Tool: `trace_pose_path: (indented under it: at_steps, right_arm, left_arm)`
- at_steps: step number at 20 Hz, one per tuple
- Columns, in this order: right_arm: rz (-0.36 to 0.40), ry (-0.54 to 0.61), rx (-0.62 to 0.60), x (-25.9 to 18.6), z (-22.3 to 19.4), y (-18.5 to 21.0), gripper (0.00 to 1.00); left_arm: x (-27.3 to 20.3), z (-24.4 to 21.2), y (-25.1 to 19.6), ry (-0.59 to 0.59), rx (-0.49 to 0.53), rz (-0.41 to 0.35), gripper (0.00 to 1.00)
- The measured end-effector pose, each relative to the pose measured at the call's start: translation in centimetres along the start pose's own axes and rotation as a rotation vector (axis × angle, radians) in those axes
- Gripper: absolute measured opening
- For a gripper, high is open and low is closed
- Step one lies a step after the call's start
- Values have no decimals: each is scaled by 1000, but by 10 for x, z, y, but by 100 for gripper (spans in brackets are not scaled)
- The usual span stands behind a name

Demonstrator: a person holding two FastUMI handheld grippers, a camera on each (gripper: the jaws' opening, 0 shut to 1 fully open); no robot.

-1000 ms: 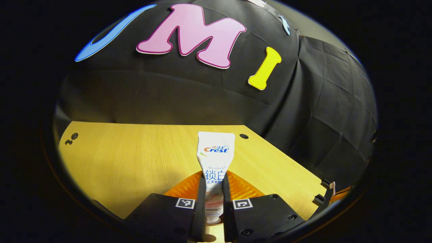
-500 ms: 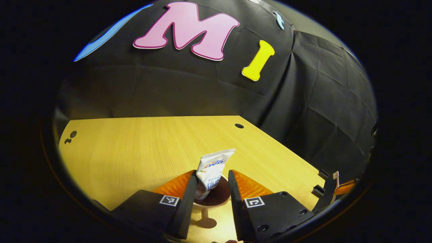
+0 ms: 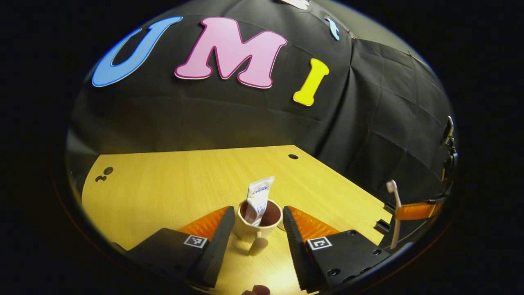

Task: Put the toothbrush and toothpaste on the desktop into the cup, then pick up the cup and place it on the coaster on the desktop.

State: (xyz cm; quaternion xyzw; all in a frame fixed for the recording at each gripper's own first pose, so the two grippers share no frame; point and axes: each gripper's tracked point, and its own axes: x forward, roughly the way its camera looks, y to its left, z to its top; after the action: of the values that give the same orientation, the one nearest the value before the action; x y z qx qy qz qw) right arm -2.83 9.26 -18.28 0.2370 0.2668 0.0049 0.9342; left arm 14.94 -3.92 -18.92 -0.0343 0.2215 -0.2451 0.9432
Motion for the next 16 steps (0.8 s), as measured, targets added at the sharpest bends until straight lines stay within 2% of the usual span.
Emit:
trace_pose_path:
  at_steps: [4,7,11,16]
  right_arm:
    - [131,-53,24,33,30,53,5]
    - [194,-86,80,69,48,83,5]
    - [192,-142,82,122,65,95,5]
    - [153,-209,175,177,74,87,5]
  left_arm:
    - [-56,-7,-1,-6,-56,18,75]
    - [-96,-16,7,-5,-74,61,76]
    - [-144,-30,16,3,-98,104,76]
    - [-179,-58,22,38,-107,148,75]
